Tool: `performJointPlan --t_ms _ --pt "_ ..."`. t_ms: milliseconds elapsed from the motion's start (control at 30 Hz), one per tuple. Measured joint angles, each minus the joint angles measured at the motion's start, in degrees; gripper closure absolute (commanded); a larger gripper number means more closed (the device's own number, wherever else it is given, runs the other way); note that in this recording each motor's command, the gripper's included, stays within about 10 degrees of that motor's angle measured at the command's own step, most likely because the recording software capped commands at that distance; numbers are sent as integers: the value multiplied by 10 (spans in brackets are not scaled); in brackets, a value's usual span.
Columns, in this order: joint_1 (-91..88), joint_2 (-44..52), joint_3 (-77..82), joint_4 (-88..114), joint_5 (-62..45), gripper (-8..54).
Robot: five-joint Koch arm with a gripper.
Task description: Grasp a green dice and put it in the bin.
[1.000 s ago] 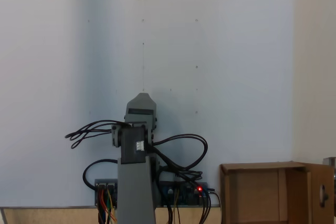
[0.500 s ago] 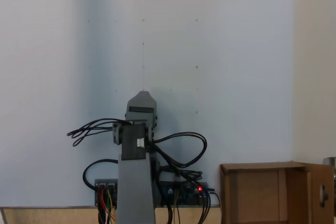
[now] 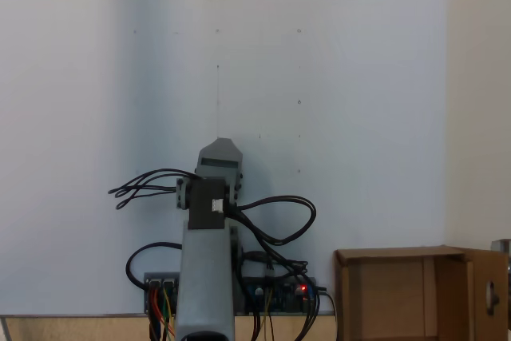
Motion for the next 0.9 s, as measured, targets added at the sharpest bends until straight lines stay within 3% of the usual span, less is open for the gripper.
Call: performJointPlan --t_ms 900 --pt "-4 -55 25 -50 0 42"
